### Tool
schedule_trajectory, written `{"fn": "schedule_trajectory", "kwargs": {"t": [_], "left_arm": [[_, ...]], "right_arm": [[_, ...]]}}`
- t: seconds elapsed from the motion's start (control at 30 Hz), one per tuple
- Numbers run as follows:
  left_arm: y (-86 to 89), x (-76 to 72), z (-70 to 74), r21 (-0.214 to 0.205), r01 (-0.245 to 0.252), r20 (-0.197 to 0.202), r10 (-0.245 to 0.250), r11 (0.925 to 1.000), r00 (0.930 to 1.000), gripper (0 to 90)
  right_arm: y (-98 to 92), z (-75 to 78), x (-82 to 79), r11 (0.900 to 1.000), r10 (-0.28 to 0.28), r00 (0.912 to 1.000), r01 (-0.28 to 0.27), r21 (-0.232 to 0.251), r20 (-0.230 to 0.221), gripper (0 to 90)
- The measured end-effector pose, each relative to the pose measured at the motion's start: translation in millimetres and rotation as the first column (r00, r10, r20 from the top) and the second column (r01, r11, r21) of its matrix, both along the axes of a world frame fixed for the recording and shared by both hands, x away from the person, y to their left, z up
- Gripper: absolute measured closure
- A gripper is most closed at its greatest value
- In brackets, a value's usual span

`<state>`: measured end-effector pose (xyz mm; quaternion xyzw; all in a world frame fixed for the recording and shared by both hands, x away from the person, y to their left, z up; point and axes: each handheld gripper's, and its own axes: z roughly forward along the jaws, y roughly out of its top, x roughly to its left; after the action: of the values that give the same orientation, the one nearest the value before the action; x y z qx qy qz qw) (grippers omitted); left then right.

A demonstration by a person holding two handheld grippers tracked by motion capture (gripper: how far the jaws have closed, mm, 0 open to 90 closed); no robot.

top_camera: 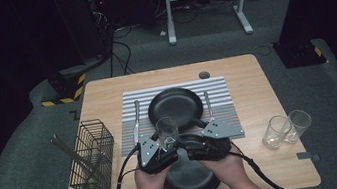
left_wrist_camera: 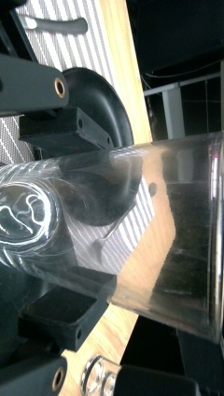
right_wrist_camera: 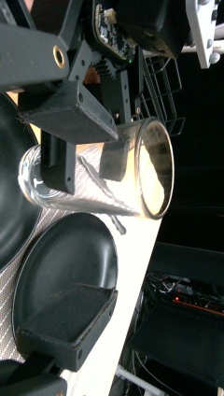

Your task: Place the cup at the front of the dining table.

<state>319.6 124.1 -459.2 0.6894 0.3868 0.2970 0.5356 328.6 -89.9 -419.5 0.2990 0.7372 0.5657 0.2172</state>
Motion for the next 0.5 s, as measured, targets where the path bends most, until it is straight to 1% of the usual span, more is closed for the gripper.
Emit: {"fn": "schedule_trajectory", "kwargs": {"t": [0.07,0.13,0.23,0.43,0.5], "left_arm": [[1.7,-0.1,0.1,0.001,-0.006,0.004,0.006,1.0000,1.0000,31.3],[3.2,-0.1,0.0,-0.003,-0.012,0.008,0.013,0.9999,0.9999,31.3],[5.9,0.8,-0.2,-0.008,-0.019,0.007,0.019,0.9998,0.9998,31.3],[10.1,2.5,-0.8,-0.013,-0.034,0.006,0.034,0.9993,0.9994,31.3],[11.8,3.2,-1.4,-0.010,-0.039,0.007,0.039,0.9992,0.9992,31.3]], "right_arm": [[-0.9,-0.5,-0.3,1.0000,-0.002,1.0000,0.002,-0.003,0.005,21.3],[-1.6,-1.8,-0.7,0.9996,-0.004,0.9999,0.004,-0.027,0.015,22.4],[-3.6,-4.6,0.3,0.9995,-0.005,1.0000,0.006,-0.031,0.006,22.2],[-8.3,-11.3,1.5,0.9990,-0.015,0.9999,0.015,-0.041,0.001,21.8],[-10.3,-14.4,1.9,0.9989,-0.017,0.9998,0.017,-0.044,-0.006,21.7]]}}
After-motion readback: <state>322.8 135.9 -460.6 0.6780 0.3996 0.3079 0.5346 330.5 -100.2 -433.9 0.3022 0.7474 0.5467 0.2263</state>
